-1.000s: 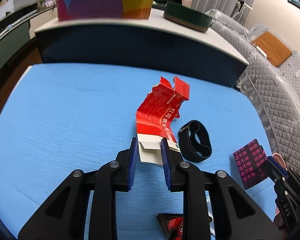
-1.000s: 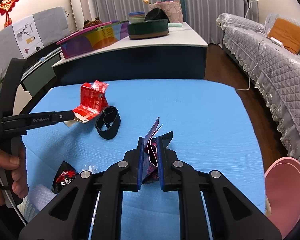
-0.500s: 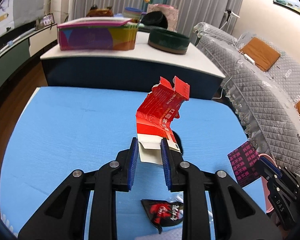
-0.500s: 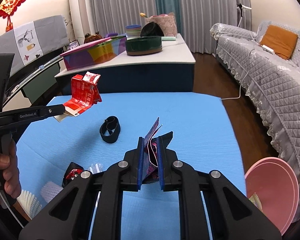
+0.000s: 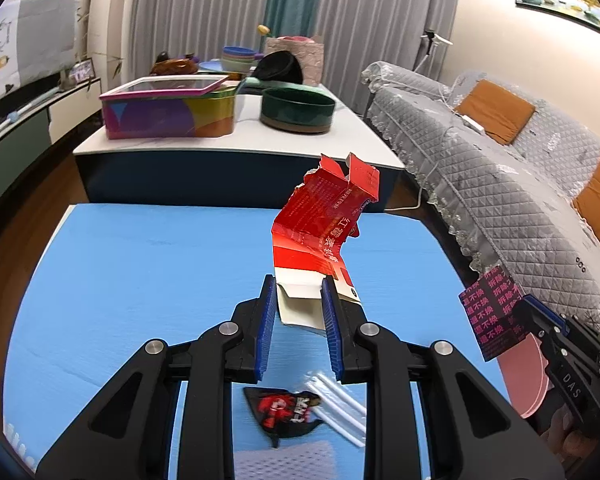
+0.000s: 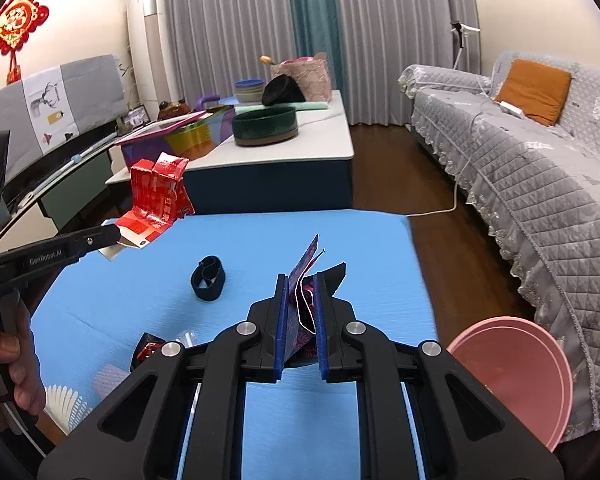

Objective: Collect trash
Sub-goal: 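Carry carton over bucket with left tool while right tool carries pink packet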

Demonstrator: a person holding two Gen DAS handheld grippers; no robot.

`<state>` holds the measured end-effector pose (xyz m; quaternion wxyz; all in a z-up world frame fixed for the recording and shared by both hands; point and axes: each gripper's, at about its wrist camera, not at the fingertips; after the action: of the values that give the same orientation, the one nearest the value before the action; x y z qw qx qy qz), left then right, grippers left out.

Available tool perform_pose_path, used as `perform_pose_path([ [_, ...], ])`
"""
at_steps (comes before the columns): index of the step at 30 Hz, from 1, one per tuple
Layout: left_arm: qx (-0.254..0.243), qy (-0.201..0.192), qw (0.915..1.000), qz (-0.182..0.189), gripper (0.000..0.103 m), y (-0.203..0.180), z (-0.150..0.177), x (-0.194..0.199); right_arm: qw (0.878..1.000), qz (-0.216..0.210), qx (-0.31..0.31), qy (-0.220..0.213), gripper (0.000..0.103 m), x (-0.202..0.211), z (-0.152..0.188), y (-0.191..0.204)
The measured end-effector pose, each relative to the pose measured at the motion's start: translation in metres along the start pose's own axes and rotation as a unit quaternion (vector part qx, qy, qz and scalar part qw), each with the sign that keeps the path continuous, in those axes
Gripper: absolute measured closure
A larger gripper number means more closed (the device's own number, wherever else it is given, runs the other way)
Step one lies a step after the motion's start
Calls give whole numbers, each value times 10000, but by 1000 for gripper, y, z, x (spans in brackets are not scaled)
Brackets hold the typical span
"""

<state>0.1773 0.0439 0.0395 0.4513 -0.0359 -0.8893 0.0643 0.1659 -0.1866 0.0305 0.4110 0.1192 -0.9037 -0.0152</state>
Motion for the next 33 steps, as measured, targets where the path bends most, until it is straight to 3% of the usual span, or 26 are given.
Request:
perform_pose_path([
  [33,-1040,-135,9928,586,80,-135,14,-13,9944,662,-773,-302,90,56,26,-103],
])
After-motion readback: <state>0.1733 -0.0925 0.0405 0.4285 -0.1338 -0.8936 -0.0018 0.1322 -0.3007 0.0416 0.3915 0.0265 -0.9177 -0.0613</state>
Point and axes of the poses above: each gripper's, at about its wrist camera, not at the fingertips, and x roughly against the way its jaws point, y to its left, z to its underside, and after that the axes turned 14 degrees about y, right-handed
